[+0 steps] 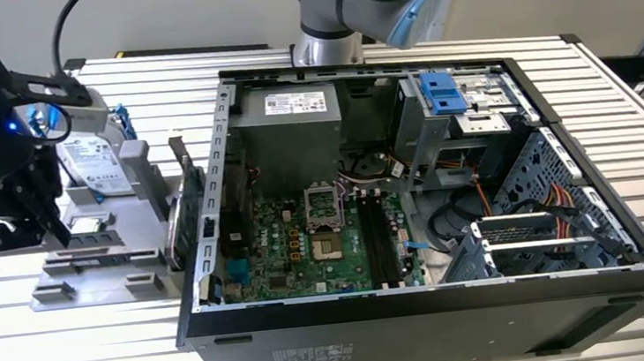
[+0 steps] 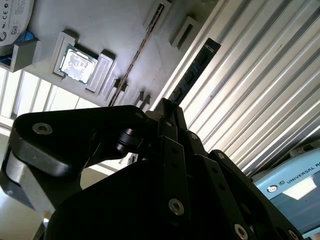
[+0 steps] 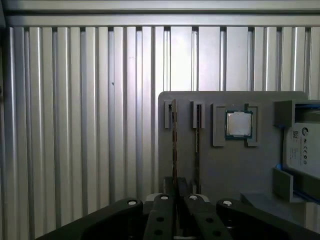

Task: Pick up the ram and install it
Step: 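Pick up the ram and move it above insertion slot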

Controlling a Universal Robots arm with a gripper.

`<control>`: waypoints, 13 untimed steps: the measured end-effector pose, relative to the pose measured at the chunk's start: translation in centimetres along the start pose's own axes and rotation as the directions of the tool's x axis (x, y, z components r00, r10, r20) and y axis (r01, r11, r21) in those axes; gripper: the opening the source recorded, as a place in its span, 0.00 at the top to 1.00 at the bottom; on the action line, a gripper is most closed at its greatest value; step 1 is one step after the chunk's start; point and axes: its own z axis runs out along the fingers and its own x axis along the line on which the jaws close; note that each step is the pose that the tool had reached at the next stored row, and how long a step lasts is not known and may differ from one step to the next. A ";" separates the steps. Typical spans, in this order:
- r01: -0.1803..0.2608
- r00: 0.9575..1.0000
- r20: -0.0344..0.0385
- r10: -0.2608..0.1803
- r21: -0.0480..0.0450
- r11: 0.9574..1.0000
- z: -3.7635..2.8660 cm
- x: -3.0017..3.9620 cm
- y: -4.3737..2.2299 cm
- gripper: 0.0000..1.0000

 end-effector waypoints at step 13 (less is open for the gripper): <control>0.000 1.000 0.000 0.000 0.000 1.000 -0.83 0.01 0.02 1.00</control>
